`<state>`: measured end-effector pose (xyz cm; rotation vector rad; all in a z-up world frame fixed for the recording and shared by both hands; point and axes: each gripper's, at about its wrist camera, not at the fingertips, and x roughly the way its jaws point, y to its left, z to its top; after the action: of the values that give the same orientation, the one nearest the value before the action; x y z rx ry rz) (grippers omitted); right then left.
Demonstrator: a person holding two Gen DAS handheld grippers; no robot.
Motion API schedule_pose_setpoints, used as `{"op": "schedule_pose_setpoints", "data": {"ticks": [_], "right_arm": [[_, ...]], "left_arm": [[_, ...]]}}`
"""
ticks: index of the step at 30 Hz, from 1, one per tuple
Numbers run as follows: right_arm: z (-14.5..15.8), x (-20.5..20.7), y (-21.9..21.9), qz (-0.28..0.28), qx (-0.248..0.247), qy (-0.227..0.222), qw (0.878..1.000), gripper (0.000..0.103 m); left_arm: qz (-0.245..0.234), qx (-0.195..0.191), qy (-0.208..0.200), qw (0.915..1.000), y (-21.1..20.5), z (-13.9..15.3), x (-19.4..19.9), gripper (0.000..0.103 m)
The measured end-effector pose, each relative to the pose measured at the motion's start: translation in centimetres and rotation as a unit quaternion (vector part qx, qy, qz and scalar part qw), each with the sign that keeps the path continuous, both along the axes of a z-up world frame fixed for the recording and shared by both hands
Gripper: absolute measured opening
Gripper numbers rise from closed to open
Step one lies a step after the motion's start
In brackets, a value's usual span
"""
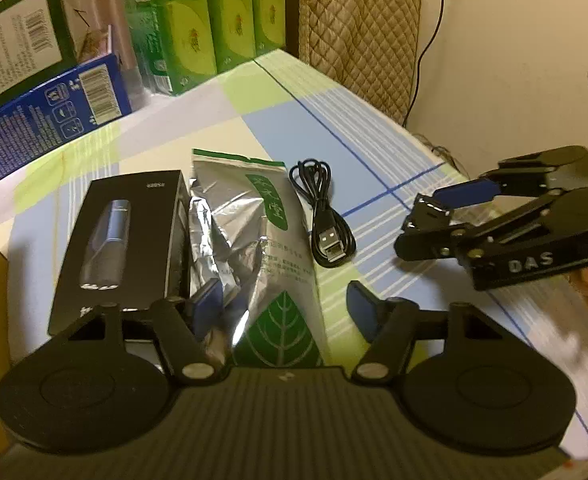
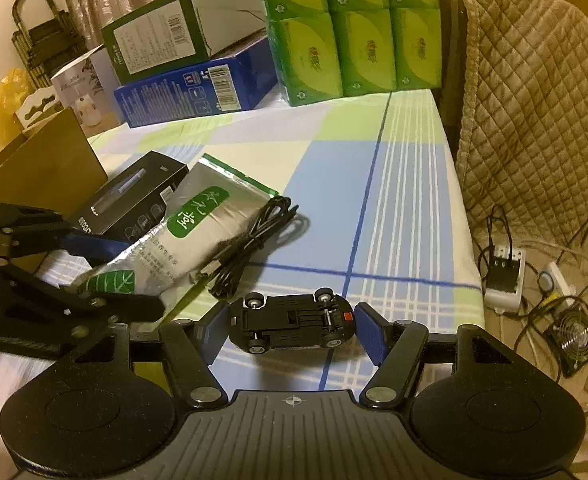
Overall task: Organize objects
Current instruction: 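Grasp the black toy car with the right gripper, then grasp the silver leaf-print foil bag with the left gripper while the right holds the car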
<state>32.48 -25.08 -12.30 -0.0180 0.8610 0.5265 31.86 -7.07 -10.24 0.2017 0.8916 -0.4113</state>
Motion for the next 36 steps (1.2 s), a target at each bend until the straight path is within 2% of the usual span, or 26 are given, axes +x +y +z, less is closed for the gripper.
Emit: {"op": "schedule_pose_setpoints", "data": {"ticks": [1,2,7,11,16,18,19,20,23,30,36], "right_arm": [[-0.1,-0.1,-0.1,-0.002,0.0,0.001,1.0,0.064],[-0.1,-0.2,-0.2,-0.005,-0.001,0.002,1.0,0.064],[0.1,-1.5,-0.6,-0.012,0.0,0.012,1.0,0.064],[0.7,-3.5,-0.2,-0.01,0.003,0.018,1.0,0.064],[1.4,-6.3,1.1,0.003,0.003,0.02,1.0,0.064],[1.7,-7.1,1.5,0.003,0.003,0.019,1.0,0.064],[1.7,-7.3,1.5,0.002,0.005,0.019,1.0,0.064],[1.9,-7.6,1.6,-0.002,0.008,0.02,1.0,0.064],[2.2,-8.1,1.4,-0.009,0.012,0.019,1.0,0.064],[2.4,-8.1,0.4,-0.022,0.01,0.015,1.0,0.064],[2.1,-8.0,0.4,-0.019,0.001,0.007,1.0,0.064]], "left_arm": [[0.0,0.002,0.006,1.0,0.0,-0.2,0.1,0.046],[0.0,0.005,0.011,0.9999,0.0,-0.3,0.2,0.042],[-0.006,0.007,0.031,0.9995,0.3,0.0,-1.3,0.037],[-0.011,0.001,0.06,0.9981,1.1,0.3,-4.7,0.036],[0.01,-0.011,0.084,0.9964,3.2,1.2,-9.3,0.036],[0.031,-0.011,0.08,0.9963,3.9,1.9,-10.2,0.057],[0.042,-0.018,0.078,0.9959,4.2,2.2,-10.3,0.083],[0.056,-0.022,0.075,0.9954,4.5,2.4,-10.4,0.095],[0.067,0.0,0.063,0.9958,4.3,2.8,-9.4,0.095],[0.079,-0.006,0.091,0.9927,2.9,0.5,-6.1,0.094],[0.089,-0.002,0.096,0.9914,2.0,-1.2,-5.2,0.084]]}}
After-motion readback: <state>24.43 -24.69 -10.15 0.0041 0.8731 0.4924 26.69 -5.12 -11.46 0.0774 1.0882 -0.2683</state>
